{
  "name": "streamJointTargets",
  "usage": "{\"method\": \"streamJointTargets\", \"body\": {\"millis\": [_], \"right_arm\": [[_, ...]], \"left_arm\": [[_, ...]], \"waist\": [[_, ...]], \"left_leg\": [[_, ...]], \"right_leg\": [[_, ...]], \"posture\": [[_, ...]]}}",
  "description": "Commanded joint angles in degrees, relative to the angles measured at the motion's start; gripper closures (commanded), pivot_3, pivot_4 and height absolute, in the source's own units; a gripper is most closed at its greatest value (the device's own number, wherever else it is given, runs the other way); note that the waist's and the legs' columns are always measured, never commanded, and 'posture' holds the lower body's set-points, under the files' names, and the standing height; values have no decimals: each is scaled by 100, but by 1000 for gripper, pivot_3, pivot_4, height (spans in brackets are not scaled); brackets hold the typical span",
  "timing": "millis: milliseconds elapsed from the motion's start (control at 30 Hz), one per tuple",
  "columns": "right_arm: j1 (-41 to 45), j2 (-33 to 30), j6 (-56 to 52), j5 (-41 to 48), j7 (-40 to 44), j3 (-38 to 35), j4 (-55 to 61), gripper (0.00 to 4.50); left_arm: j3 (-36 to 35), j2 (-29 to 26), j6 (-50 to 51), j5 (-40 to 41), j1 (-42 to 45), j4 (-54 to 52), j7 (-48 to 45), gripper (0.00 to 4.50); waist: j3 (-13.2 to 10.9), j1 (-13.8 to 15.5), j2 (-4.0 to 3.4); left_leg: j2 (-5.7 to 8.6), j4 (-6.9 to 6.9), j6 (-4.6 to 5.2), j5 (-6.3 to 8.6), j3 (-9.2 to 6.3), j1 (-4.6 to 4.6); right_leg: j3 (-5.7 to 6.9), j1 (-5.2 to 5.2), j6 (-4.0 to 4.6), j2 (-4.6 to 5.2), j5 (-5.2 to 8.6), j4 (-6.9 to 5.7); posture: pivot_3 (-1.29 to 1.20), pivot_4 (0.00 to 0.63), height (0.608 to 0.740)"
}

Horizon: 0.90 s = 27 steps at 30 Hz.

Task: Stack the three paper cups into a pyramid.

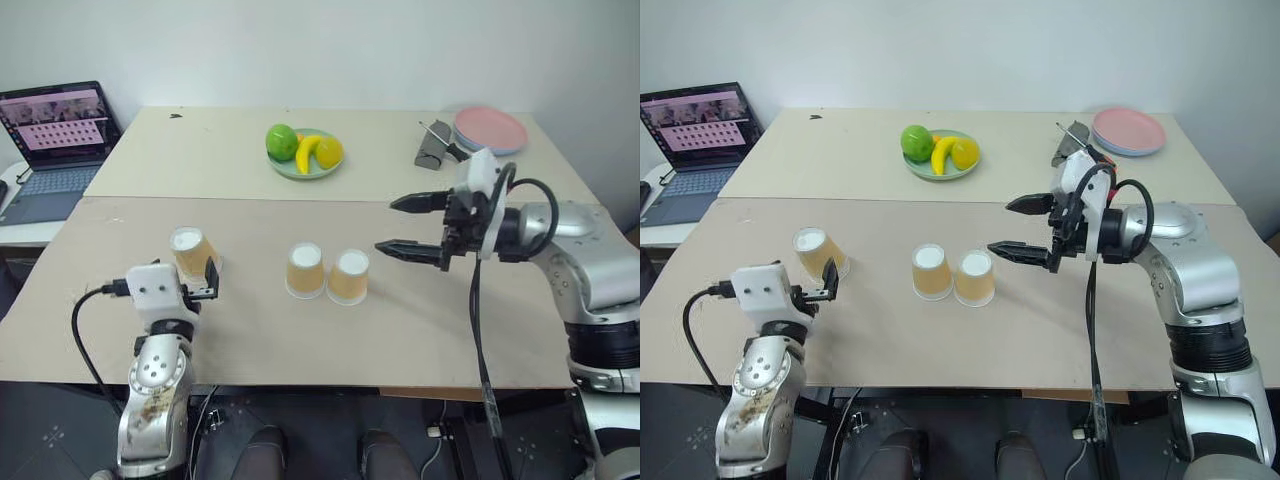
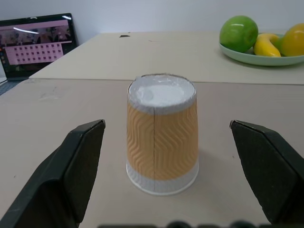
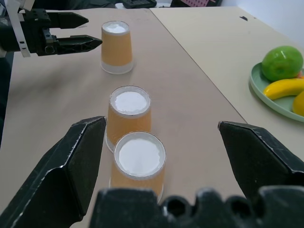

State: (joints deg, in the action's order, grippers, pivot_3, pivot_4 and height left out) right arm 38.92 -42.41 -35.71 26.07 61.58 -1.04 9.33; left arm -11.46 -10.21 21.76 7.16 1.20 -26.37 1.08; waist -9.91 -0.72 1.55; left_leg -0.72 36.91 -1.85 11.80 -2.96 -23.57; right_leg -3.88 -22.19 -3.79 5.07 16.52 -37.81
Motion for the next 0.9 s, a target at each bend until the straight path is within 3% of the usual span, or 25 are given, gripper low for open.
{"method": "streamJointTargets", "body": {"millis": [33,600,900], "right_arm": [[-73,-100,77,89,-61,-223,116,56],[-248,-94,30,135,-183,-258,211,56],[-234,-50,43,163,-176,-239,216,56]], "left_arm": [[-74,-141,119,247,437,228,-286,0],[-314,-436,-175,-88,780,403,-199,0],[-470,-339,311,312,818,799,-326,0]], "waist": [[0,0,0],[0,-14,1],[0,-14,0]], "left_leg": [[-1,0,0,0,-1,0],[-1,0,-1,0,-2,0],[-1,0,-1,0,-2,1]], "right_leg": [[1,0,0,-2,0,-1],[0,-2,0,-1,0,-4],[0,-2,0,-1,0,-6]], "posture": [[0,150,740],[0,150,740],[0,150,740]]}}
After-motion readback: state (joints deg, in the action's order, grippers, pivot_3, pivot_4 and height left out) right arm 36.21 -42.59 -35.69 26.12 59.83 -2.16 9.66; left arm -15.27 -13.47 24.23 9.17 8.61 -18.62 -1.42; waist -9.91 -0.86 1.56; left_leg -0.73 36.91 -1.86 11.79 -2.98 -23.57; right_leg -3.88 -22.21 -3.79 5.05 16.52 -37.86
